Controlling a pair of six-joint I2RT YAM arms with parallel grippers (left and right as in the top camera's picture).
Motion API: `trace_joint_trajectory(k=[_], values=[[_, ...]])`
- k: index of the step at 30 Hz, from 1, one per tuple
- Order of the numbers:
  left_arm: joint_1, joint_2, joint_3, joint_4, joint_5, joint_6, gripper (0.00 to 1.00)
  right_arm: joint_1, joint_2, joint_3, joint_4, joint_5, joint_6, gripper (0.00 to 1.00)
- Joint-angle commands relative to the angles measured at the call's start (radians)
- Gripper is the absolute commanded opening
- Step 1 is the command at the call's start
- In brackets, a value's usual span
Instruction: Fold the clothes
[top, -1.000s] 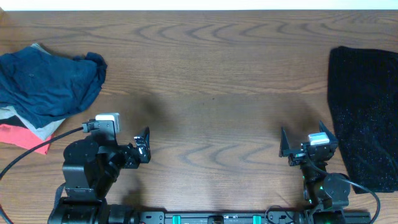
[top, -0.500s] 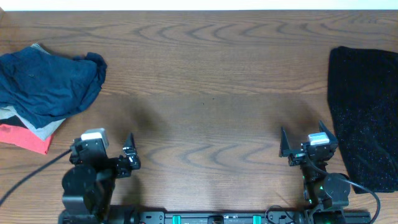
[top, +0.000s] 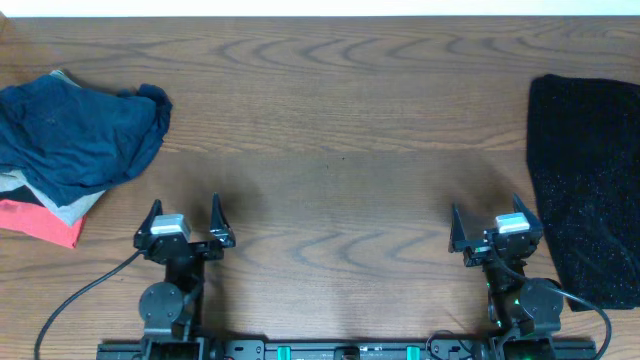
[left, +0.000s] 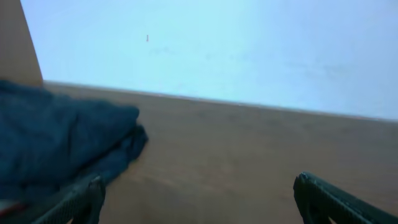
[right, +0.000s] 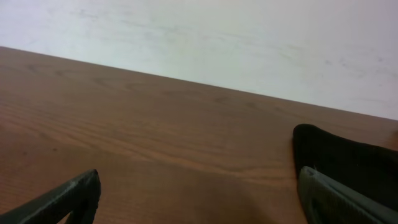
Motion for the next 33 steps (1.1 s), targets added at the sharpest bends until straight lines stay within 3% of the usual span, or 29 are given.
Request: trace_joint_trajectory(k=[1,3,33], values=[[0.0,-0.009,-0.018,-0.046,-0.011,0.016,0.98,-0.016,-0.008,-0.002,-0.004,-0.005,-0.011,0.99],[-0.003,-0.009,-0.018,-0.107,-0.011,0.016,0.98,-0.016,-0.008,-0.002,-0.004,-0.005,-0.011,0.99],[-0.003,-0.005,-0.017,-0.102,-0.007,0.016,0.98,-0.016,-0.008,-0.002,-0.004,-0.005,-0.011,0.99]])
